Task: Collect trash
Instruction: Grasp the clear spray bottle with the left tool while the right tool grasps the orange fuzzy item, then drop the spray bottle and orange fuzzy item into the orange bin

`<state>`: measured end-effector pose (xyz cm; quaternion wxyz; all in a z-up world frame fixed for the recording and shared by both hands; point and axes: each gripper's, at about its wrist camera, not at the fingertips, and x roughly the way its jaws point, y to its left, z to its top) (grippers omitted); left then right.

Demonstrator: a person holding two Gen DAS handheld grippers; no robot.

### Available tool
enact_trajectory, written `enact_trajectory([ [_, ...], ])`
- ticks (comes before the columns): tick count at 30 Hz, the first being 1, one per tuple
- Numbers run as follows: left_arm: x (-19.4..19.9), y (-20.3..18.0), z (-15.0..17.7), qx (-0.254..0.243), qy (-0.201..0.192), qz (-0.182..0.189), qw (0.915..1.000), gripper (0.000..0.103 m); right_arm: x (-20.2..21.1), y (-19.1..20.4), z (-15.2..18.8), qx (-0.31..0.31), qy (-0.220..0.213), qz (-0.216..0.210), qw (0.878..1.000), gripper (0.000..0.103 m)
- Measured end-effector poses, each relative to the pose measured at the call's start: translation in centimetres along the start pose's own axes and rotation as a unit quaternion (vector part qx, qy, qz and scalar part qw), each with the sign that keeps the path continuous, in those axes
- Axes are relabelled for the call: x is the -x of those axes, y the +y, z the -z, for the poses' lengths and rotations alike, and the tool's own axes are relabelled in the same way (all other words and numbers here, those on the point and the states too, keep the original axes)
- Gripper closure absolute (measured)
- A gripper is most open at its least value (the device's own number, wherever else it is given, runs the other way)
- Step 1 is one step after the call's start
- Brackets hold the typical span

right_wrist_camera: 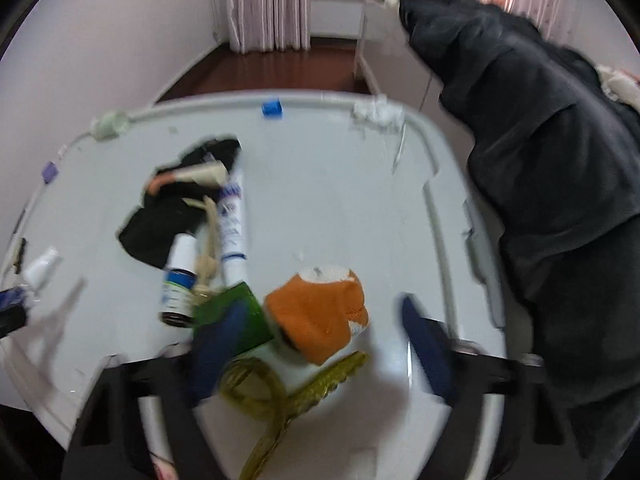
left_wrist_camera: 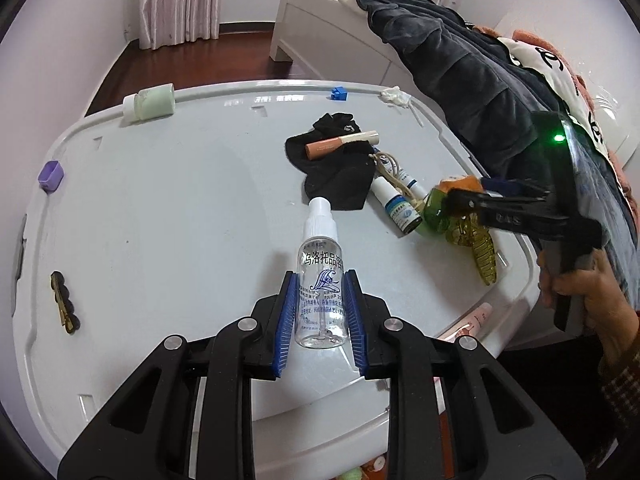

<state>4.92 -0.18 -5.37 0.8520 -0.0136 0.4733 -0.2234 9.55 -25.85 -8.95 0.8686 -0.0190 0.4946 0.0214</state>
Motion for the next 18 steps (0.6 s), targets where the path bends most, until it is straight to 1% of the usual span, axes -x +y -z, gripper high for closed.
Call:
enact_trajectory([
  [1,-0.1,0.0,0.0,0.0,0.001,0.001,1.0,0.079,-0.2,-0.4,-0.1,-0.017,0.003,-0.014,1.0,0.054],
  [2,-0.1,0.0,0.0,0.0,0.001,0.002,1.0,0.079,-0.3,-0.8,-0.3,-0.031,0.009,-0.025,0.999,0.068],
  [4,-0.2,0.0,0.1,0.0,0.002,0.003,1.0,0.079,0.0,-1.1,-0.3,-0.038,0.008,-0.026,0.999,0.069],
  [10,-0.3,-0.8,0.1,-0.007,0.001,0.01,0.9999,0.079,2.8,-0.8,0.2,-0.042,-0.021,-0.07,0.996,0.07],
  [15,1.0,-1.8,0.8,-0.018,-0.008,0.018,0.9996,0.079,6.5,0.9,1.3,-0.016,-0.043,-0.102,0.994,0.07],
  [18,2.6,-3.1,2.2,-0.029,-0.019,0.021,0.9992,0.079,9.6,2.8,3.2,0.013,-0.053,-0.124,0.991,0.07],
])
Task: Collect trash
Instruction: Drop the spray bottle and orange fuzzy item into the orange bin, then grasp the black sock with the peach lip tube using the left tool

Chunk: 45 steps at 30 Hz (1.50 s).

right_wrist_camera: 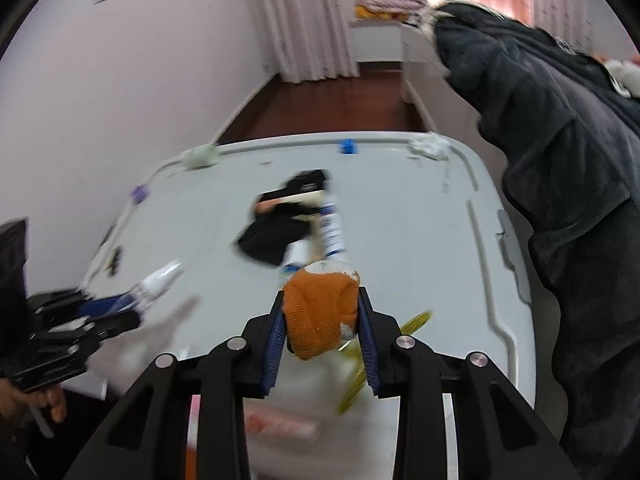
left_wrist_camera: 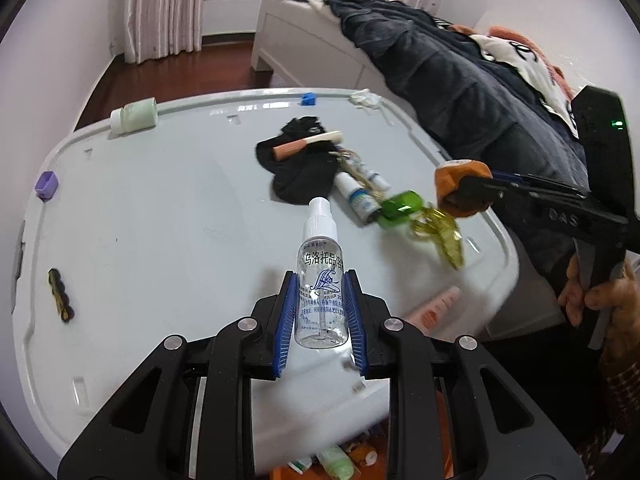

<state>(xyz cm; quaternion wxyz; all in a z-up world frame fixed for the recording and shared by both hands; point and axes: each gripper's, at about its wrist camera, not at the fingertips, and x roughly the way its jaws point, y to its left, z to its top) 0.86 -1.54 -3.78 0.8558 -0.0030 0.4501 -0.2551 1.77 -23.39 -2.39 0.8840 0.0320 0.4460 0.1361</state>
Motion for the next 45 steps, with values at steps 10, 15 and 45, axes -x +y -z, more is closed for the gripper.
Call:
enact_trajectory([
  [10,2.9,-4.9,10.0,-0.002,0.074,0.031,0.9968,0.079,2.7,6.6,12.6,0.039,0.109,-0.072,0.991,0.069],
  [15,1.9,-4.8,14.9,0.038,0.124,0.032,0.991,0.073,0.4,7.8,16.7,0.036,0.175,-0.081,0.981,0.041],
  [45,-10.9,-0.1,-10.6,-0.166,0.02,0.005,0.986,0.032,4.3,-4.0,-1.3,-0.088,-0.073,-0.003,0.993,0.006],
])
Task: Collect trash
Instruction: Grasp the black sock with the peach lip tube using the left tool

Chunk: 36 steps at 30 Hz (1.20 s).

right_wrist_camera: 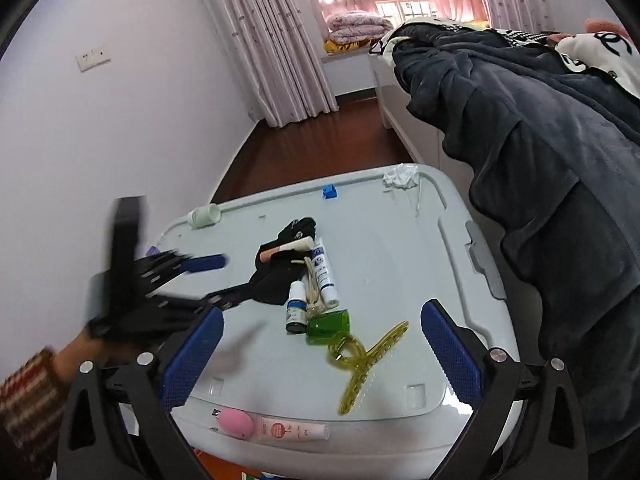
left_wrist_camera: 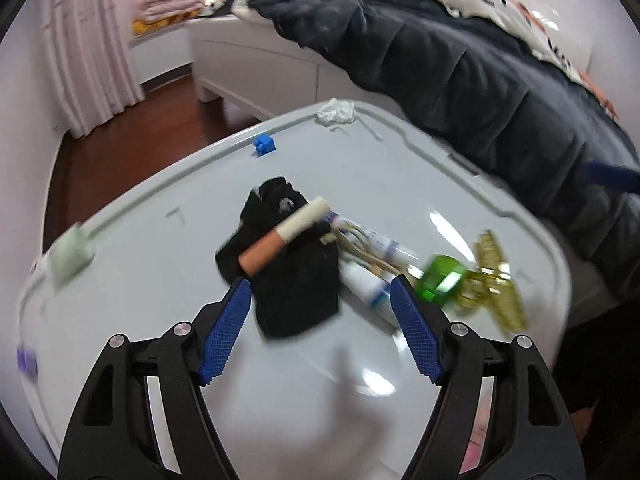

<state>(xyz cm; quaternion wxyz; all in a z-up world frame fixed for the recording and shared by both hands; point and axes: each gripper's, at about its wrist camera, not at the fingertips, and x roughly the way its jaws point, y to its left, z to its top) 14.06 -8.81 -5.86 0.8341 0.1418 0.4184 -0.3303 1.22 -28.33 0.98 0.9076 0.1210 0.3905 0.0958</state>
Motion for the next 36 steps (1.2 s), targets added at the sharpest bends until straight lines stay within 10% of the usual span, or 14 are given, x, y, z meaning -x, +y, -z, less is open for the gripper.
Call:
enact_trajectory([
  [15,-6.9,4.0,-2.2,0.016,0.035,-0.006,0.9992,0.021,0.8,0.1,-0.3,0.001,0.006,-0.027,1.0,0.006],
  [22,-5.8,3.9,-1.2,0.081,0.031,-0.019,0.9961,0.08,0.5,0.1,-0.1,-0.006,0.011,-0.023,1.0,0.006],
  [36,4.7,0.9,2.8,0.134,-0.02,-0.067,0.9885,0.081,-1.8,0.7,-0.6,0.018,0.019,0.032,0.999,0.005],
])
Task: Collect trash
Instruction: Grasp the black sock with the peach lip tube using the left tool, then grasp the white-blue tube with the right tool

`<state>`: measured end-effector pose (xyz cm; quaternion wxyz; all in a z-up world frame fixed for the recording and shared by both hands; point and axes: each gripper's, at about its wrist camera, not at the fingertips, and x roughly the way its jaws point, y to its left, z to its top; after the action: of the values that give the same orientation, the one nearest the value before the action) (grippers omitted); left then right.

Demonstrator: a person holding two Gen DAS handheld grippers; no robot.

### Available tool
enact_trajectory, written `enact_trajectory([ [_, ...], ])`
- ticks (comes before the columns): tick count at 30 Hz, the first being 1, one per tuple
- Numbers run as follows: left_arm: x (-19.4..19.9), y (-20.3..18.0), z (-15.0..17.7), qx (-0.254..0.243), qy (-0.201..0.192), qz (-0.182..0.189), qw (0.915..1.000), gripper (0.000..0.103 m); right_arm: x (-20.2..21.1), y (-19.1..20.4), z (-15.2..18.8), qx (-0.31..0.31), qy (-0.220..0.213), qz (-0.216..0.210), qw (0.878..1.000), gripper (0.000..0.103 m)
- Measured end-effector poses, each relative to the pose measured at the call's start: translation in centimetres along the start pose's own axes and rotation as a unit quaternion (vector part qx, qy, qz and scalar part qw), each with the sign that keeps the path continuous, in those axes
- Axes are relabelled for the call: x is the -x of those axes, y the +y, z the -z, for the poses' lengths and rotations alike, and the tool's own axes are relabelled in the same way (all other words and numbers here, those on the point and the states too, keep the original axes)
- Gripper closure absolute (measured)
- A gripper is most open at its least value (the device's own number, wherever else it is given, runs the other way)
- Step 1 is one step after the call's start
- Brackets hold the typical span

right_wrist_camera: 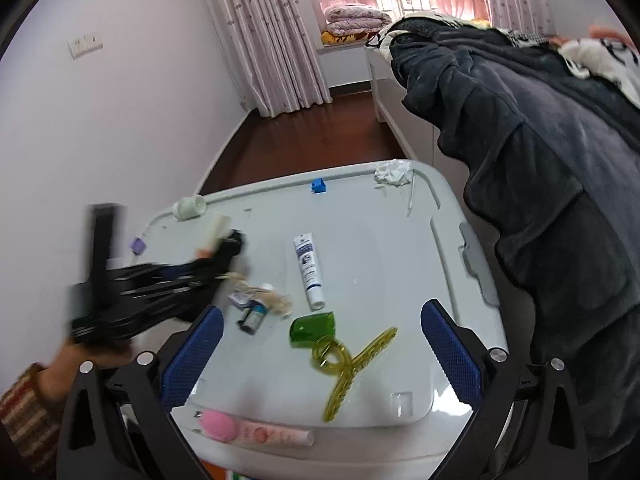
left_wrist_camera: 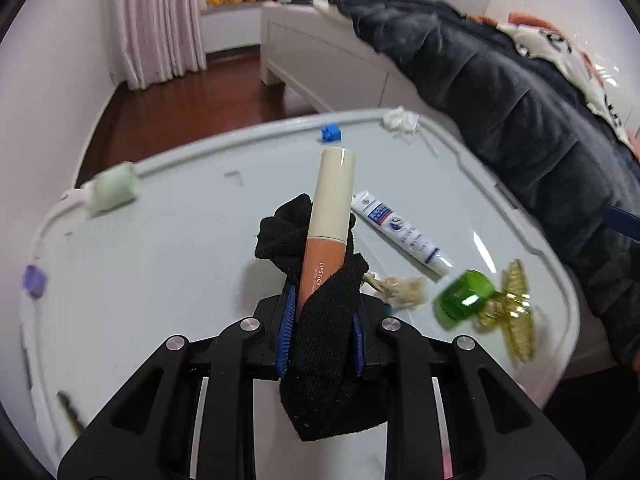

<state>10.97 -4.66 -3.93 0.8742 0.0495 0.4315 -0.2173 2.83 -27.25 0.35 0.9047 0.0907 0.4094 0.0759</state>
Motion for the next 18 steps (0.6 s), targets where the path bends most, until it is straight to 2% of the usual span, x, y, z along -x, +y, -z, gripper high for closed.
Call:
enact_trajectory([
  [5,4.6,0.7,1.4,0.021,-0.037,-0.003,0.9991,0.081,-3.1,2.1,-1.9,0.047,0.013,0.035,0.998,0.006],
  [11,7.4,2.1,3.0,0.039,-0.054,0.001,0.9978,0.081,-11.2,4.5,-3.9,0.11,0.056,0.076,0.99,0.006],
  [13,7.6,2.5,3.5,0.039,-0.053,0.003,0.9979,0.081,-13.5,5.1,-4.1,0.118,0.072,0.081,0.987,0.011],
  [16,7.5,2.8,4.1,0.039,-0.044,0.007,0.9983,0.081,-16.6,5.9,-3.9,0.132,0.1,0.096,0.981,0.024],
  [18,7.6,2.9,4.5,0.039,-0.041,0.014,0.9983,0.081,-18.0,6.2,-3.5,0.135,0.119,0.104,0.978,0.048],
])
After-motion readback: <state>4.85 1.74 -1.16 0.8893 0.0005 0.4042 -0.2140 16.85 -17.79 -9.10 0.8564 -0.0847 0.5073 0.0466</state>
